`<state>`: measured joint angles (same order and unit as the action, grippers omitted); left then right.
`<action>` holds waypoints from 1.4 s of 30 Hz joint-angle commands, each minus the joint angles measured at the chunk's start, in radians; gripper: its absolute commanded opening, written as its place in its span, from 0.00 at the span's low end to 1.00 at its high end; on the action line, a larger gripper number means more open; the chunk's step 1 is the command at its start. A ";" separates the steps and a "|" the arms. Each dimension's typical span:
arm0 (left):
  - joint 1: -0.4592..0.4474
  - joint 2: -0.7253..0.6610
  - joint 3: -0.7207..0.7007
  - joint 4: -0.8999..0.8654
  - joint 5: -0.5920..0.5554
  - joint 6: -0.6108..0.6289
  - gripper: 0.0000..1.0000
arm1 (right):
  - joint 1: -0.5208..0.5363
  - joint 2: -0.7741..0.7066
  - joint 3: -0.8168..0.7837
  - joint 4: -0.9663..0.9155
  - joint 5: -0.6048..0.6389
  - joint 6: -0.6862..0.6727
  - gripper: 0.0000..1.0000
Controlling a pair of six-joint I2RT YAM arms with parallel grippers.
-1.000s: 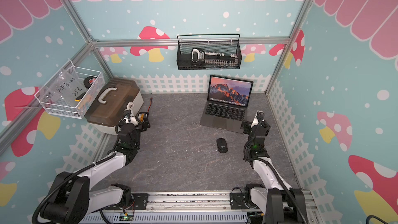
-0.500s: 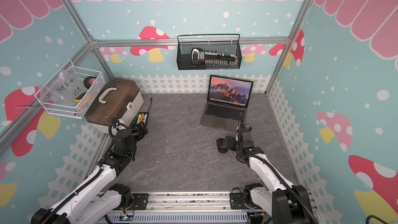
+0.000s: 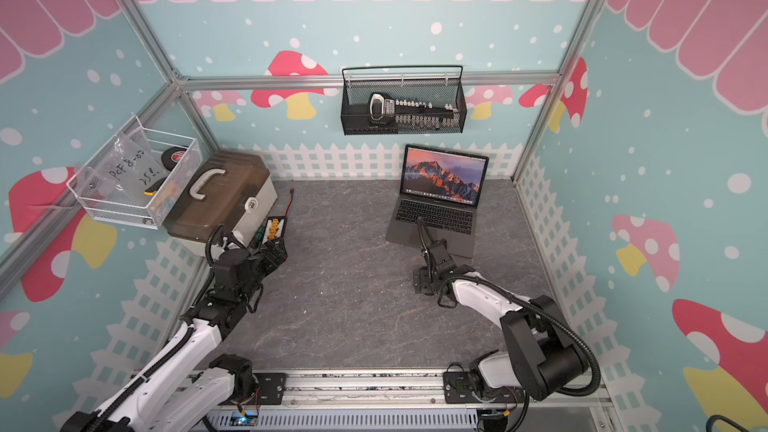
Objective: Insert the wireless mouse receiver into the laptop
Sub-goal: Pick up the mouse from the center of the board.
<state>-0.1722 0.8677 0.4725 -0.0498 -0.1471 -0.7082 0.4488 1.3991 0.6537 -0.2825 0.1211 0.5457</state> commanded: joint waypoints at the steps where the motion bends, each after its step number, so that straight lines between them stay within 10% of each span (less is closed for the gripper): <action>1: 0.017 0.023 0.027 -0.012 0.101 -0.031 0.99 | 0.023 0.038 0.026 -0.009 0.045 -0.021 0.88; 23: 0.000 0.104 -0.031 0.218 0.247 0.045 0.99 | 0.061 0.037 0.139 -0.140 0.017 -0.017 0.48; 29: -0.192 0.190 0.041 0.340 0.216 0.335 0.99 | -0.089 -0.036 0.270 -0.237 -0.245 -0.118 0.43; 34: -0.502 0.333 0.096 0.542 0.146 0.858 0.99 | -0.173 -0.046 0.432 -0.453 -0.396 -0.247 0.41; 42: -0.628 0.602 0.383 0.331 0.281 1.408 0.95 | -0.156 -0.015 0.584 -0.661 -0.568 -0.356 0.39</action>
<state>-0.7628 1.4307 0.8104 0.3214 0.1013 0.3763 0.2790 1.3716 1.2011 -0.8085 -0.3355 0.2676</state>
